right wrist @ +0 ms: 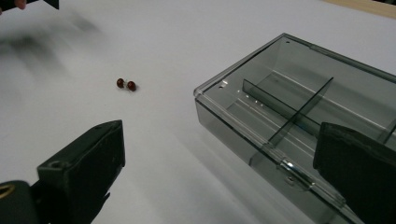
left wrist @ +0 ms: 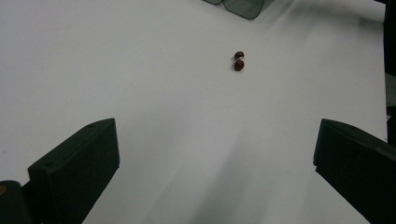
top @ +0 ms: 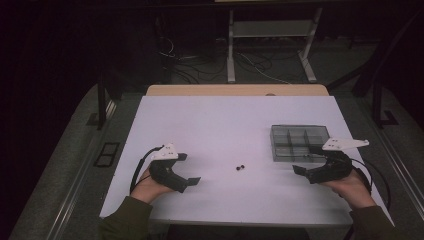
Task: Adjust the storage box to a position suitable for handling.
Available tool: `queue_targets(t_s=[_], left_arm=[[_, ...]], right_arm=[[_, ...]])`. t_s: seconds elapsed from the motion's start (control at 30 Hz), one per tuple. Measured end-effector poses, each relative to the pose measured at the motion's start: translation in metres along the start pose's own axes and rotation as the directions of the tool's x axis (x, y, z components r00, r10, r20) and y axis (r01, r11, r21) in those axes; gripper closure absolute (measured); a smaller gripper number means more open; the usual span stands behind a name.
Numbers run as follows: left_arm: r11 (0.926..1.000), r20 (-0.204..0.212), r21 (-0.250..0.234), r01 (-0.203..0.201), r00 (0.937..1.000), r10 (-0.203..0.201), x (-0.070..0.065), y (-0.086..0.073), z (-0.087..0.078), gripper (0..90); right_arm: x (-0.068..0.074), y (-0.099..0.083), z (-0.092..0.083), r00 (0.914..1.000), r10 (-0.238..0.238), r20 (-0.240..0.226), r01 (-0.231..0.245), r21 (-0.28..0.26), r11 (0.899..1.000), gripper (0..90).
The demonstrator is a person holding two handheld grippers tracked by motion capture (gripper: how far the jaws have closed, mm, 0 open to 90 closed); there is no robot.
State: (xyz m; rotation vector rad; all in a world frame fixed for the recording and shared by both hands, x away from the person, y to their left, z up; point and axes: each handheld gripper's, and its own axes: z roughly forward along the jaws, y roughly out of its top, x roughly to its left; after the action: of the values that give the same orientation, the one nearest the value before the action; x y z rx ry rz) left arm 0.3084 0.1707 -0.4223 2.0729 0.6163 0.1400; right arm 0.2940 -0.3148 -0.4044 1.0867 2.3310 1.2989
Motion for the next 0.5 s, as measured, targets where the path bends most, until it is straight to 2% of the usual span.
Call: queue_targets(t_s=[0.17,0.5], left_arm=[[1.0000,0.001,0.000,0.001,1.0000,-0.001,0.000,0.000,0.001,0.0],[1.0000,0.005,-0.001,0.007,1.0000,-0.007,0.000,0.001,0.002,0.0]], right_arm=[[-0.005,0.004,-0.001,0.9999,-0.006,0.014,0.006,0.003,1.000,1.7],[-0.029,0.017,-0.002,0.9960,-0.001,0.089,-0.001,0.022,1.000,2.0]])
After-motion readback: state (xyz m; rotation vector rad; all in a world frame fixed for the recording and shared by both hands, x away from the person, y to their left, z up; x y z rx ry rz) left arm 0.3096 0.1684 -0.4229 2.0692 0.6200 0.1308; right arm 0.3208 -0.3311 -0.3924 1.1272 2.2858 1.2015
